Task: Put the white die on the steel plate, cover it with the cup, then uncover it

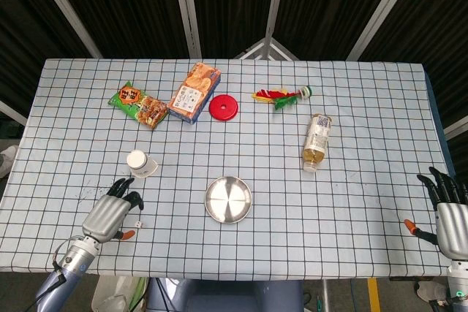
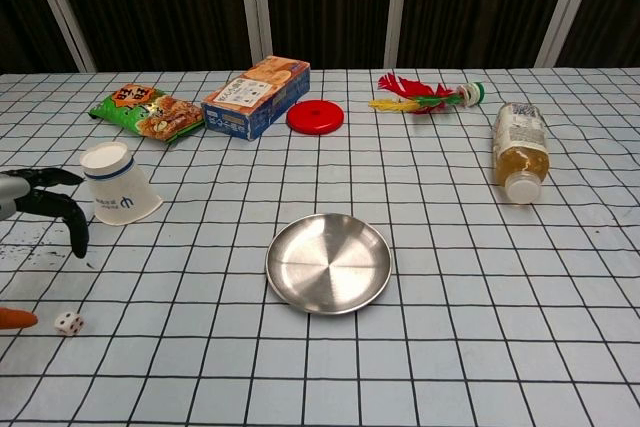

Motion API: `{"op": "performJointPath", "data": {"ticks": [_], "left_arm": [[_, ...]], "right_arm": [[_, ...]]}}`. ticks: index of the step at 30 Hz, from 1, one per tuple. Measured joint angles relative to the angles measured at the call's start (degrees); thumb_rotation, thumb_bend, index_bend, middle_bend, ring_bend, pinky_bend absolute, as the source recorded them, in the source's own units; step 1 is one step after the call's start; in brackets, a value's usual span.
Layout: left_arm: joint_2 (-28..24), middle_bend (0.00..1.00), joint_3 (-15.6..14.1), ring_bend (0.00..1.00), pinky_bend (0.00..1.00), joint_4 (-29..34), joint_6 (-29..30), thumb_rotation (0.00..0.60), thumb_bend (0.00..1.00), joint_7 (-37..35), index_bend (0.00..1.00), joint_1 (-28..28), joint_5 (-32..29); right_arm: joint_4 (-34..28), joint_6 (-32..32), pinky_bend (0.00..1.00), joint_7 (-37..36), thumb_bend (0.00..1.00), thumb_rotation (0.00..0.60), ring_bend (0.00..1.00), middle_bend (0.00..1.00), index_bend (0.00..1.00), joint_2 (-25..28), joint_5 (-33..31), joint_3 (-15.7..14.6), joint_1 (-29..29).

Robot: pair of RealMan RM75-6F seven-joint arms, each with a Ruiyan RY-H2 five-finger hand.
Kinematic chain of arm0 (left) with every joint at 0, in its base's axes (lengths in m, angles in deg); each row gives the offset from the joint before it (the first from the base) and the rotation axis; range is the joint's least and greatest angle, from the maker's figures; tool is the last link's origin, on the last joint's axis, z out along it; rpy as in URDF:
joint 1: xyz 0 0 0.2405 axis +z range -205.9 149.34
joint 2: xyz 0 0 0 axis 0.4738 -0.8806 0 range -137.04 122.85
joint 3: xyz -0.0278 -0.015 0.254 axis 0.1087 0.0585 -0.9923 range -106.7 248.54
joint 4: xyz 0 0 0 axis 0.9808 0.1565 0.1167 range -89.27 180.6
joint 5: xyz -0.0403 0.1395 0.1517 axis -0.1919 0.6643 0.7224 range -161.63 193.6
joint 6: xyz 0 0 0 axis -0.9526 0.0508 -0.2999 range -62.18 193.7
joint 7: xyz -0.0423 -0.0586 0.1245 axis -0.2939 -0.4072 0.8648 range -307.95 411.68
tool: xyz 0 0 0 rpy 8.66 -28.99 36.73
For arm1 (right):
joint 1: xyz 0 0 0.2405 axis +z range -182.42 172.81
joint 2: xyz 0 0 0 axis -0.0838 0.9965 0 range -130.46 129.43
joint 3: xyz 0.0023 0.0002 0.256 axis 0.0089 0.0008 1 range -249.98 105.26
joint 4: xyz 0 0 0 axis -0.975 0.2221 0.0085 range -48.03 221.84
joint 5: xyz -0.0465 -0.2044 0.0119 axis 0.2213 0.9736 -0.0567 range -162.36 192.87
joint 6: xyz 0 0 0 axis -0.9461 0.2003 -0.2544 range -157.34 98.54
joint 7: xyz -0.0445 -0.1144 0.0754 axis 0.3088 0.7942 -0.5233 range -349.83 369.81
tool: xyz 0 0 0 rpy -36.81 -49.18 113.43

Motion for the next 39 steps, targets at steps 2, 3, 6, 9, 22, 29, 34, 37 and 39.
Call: {"op": "performJointPath", "data": {"ticks": [2,3,6,9,22,29,34,37,39], "left_arm": [[0.35,0.28,-0.20,0.03,0.00,-0.03,-0.33,0.600,0.22,0.82,0.43,-0.25,-0.96],[0.40,0.28,-0.29,0.03,0.00,-0.09,-0.41,0.600,0.22,0.96,0.44,-0.31,-1.19],[0.57,0.28,-0.57,0.03,0.00,-0.61,-0.57,0.600,0.22,1.62,0.44,-0.47,-2.03],[0.91,0.28,-0.86,0.03,0.00,-1.22,-0.87,0.600,0.22,2.09,0.46,-0.71,-2.79],[2.71,0.26,-1.52,0.03,0.00,-3.14,-0.38,0.600,0.26,5.08,0.47,-1.87,-4.14],[3.87,0.25,-1.93,0.03,0.00,-4.08,-0.45,0.600,0.26,5.77,0.47,-2.42,-4.22],[4.57,0.25,-2.20,0.03,0.00,-4.93,-0.15,0.600,0.26,6.71,0.48,-2.71,-4.54],[4.93,0.25,-2.30,0.03,0.00,-5.39,0.30,0.600,0.27,7.39,0.48,-2.74,-4.87],[5.21,0.25,-2.34,0.03,0.00,-5.71,0.49,0.600,0.28,7.68,0.48,-2.76,-5.29]], "right_arm": [[0.00,0.10,0.07,-0.16,0.10,0.600,0.11,0.10,0.19,0.04,-0.02,0.07,-0.05],[-0.01,0.13,0.07,-0.21,0.10,0.600,0.11,0.10,0.19,0.04,-0.03,0.09,-0.07],[-0.04,0.12,0.07,-0.24,0.10,0.600,0.11,0.10,0.19,0.01,-0.06,0.11,-0.09],[0.01,-0.07,0.07,-0.14,0.10,0.600,0.11,0.10,0.19,-0.08,-0.11,0.12,-0.01],[0.12,-0.30,0.07,-0.64,0.10,0.600,0.11,0.10,0.19,-0.10,-0.51,0.34,0.00],[0.25,-0.25,0.07,-1.06,0.10,0.600,0.11,0.10,0.19,-0.05,-0.66,0.45,-0.09],[0.31,-0.30,0.07,-1.34,0.10,0.600,0.11,0.10,0.19,-0.03,-0.68,0.49,-0.10],[0.30,-0.27,0.07,-1.40,0.10,0.600,0.11,0.10,0.19,-0.02,-0.67,0.52,-0.11],[0.30,-0.26,0.07,-1.42,0.10,0.600,0.11,0.10,0.19,-0.04,-0.67,0.52,-0.13]]}}
